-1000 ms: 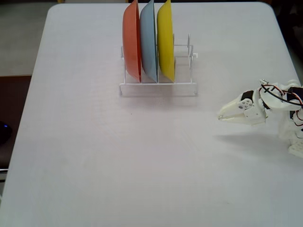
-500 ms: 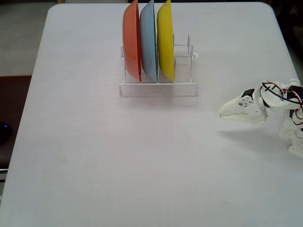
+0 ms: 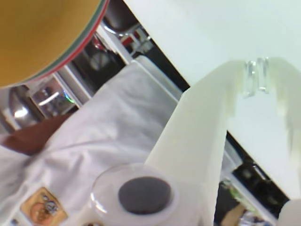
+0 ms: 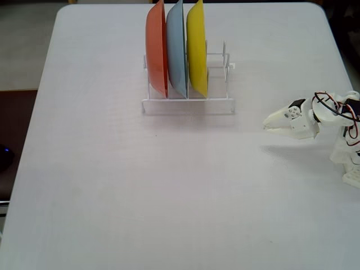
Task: Please take one of the plates.
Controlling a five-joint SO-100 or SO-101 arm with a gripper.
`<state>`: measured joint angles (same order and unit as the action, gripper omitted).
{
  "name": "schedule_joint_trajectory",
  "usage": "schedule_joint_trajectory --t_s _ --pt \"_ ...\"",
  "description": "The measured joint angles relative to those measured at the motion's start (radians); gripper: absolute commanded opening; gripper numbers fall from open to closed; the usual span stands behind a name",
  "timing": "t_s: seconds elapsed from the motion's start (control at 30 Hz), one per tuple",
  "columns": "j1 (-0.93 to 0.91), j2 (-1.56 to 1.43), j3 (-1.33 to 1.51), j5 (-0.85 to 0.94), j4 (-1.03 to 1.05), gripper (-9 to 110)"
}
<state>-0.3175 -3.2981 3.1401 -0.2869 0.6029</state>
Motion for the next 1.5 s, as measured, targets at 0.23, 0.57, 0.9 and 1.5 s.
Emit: schedule_joint_trajectory --t_s 0.23,0.57,0.9,1.5 --pt "0.029 0.000 0.000 0.072 0.060 0" --pt "0.051 0.000 0.000 0.158 0.100 0" --pt "0.212 0.000 0.000 0.181 0.091 0" --pt "0.357 0.000 0.000 0.199 0.063 0"
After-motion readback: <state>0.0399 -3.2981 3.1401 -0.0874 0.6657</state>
